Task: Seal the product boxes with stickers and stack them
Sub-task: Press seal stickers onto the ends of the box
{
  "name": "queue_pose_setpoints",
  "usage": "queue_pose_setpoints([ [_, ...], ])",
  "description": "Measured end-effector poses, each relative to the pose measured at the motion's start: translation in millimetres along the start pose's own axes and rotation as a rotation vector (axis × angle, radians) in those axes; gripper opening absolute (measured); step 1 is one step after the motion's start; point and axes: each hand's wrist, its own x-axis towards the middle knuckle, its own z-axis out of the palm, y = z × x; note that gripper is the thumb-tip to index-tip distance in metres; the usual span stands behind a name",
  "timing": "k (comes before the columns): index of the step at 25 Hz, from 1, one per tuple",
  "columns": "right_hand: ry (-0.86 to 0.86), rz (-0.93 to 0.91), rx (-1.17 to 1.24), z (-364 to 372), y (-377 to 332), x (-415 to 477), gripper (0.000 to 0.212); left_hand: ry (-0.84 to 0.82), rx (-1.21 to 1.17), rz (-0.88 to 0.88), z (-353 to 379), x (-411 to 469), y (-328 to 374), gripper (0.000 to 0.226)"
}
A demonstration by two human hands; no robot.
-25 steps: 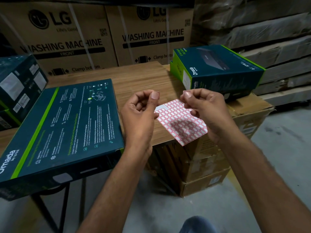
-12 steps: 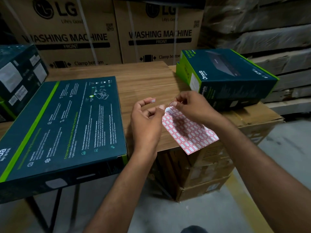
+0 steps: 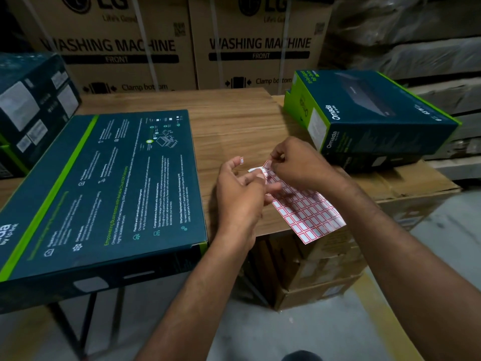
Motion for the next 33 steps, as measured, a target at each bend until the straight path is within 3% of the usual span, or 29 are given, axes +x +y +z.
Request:
queue_pose_setpoints([
  [7,0.008,-0.017,-0.056,-5.1,-2.5,0.1,0.010,-0.106,0.108,-0.075,1.9,-4.7,3.3,0.074],
  [15,-0.048,-0.030,-0.074,-9.9,-11.7,1.9,0.008,-0.117,0.126,-0.096,1.0,-3.8,2.8,0.078],
  [24,0.076,-0.086,-0.103,-2.0,-9.2,2.4,0.010,-0.126,0.144,-0.095,-0.2,-4.2,2.0,0.079],
  [29,-0.132,0.104,0.217,-9.6,-6.0,-0.6,0.012,-0.106,0.151,-0.087,-0.9,-2.7,1.6,0.081],
  [33,-0.199,0.140,0.208,-8.0,-9.9,-3.7,0.014,-0.102,0.167,-0.069,-1.6,-2.8,0.9,0.084],
])
